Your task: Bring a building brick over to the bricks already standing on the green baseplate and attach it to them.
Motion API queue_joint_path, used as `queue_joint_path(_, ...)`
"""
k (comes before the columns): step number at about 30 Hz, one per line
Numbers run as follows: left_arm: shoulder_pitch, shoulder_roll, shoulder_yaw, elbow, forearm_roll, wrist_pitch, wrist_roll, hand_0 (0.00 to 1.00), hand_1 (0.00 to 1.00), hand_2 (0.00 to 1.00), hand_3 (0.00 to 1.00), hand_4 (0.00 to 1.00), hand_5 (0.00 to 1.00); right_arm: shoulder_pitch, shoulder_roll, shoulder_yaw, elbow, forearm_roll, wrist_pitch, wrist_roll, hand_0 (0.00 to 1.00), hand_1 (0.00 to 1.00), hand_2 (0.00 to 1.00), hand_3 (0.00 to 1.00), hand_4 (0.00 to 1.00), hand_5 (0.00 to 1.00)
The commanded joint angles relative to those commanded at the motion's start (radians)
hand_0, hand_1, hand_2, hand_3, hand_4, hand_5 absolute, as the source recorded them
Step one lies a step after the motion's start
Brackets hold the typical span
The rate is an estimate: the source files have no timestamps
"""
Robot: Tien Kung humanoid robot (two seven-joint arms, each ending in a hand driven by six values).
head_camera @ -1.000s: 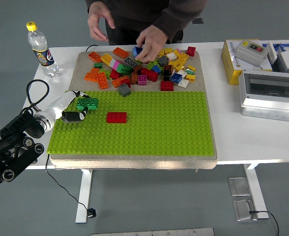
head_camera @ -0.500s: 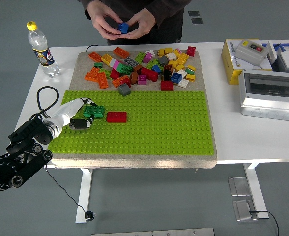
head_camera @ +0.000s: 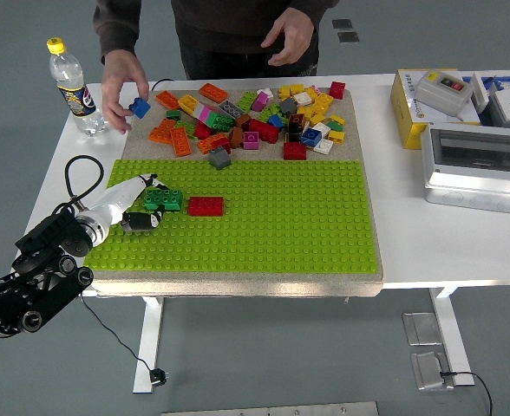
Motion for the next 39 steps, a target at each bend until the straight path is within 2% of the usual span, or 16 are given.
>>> queue_joint_path(8,-0.005,-0.006,0.009,-0.003,-0.009,-0.011,0.008,0.998,0.998,0.998,0.508,0.442,0.156,0.003,0.000,0.004,0.000,0.000,0.000,0.001,0.688,0.646,0.690,0.668,0.440,0.776)
queue_joint_path(21,-0.011,-0.012,0.025,0.001,-0.015,-0.027,0.021,0.998,0.998,0.998,0.512,0.489,0.164,0.004,0.000,0.009,-0.001,-0.002,0.000,0.002,0.689,0.646,0.688,0.667,0.441,0.774)
queue_joint_path(39,-0.016,-0.021,0.035,0.022,-0.028,-0.035,0.027,0.998,0.998,0.998,0.518,0.471,0.171,0.003,0.001,0.013,-0.001,-0.003,0.001,0.003,0.688,0.644,0.689,0.667,0.442,0.774)
